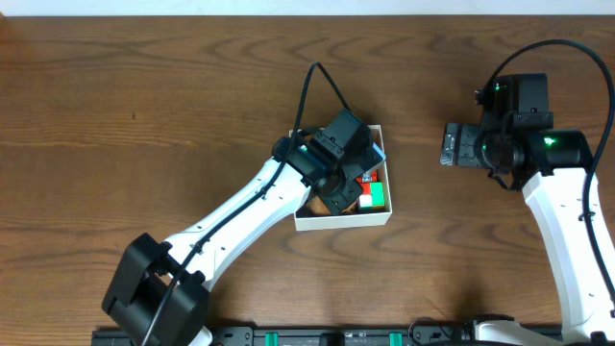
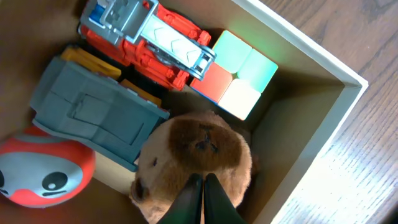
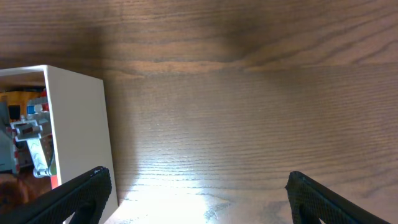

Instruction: Pack container

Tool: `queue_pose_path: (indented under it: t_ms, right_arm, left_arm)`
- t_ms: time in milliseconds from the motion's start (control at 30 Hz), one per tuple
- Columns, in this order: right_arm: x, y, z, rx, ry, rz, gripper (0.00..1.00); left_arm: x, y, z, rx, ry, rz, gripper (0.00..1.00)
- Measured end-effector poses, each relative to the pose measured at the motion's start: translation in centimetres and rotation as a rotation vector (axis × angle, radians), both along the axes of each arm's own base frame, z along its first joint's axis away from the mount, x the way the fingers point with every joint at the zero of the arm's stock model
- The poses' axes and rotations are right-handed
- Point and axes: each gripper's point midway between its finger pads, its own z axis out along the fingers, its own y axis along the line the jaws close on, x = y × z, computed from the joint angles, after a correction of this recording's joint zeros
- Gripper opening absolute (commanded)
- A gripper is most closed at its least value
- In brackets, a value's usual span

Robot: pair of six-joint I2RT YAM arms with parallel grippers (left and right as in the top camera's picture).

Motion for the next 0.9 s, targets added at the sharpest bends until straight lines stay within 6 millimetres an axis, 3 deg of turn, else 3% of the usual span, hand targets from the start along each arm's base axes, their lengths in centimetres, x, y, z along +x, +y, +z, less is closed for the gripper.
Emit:
queue_pose_path:
  t_ms: [167,433,533,633,733,867,900]
  right_arm:
    - [0.0,0.0,0.0,0.0,0.0,0.0,0.93]
    - [-0.1,0.0,0.0,0.0,0.003,0.0,0.93]
    - [-0.1,0.0,-0.1,0.0,0.005,0.0,0.93]
    - [-0.1,0.0,-0.1,-0.001,0.005,0.0,0.93]
    - [-0.1,0.0,-0.1,0.0,0.006,0.0,0.93]
    - [-0.1,0.0,-0.1,0.0,0.005,0.0,0.93]
    - [-0.1,0.0,-0.1,-0.001,0.005,0.0,0.93]
  left_arm:
    - [-0.1,-0.6,-0.7,-0.01,0.026,0.004,0.06]
    - [-1.4,-3.5,-4.6,-0.006,0.088,-0.059,0.06]
    - [-1.6,-3.7,-4.6,-0.007,0.091,-0.064,0.07]
    - [-1.6,-3.7,-4.5,-0.009,0.093,-0.068,0.25]
    - [-1.8,-3.8,-4.0,-0.021,0.092,-0.066,0.26]
    - [-1.8,-3.7,-2.4,-0.043,0.068,-0.068,0.41]
    - [-1.8,-3.7,-2.0,-0.049,0.06,-0.069,0.48]
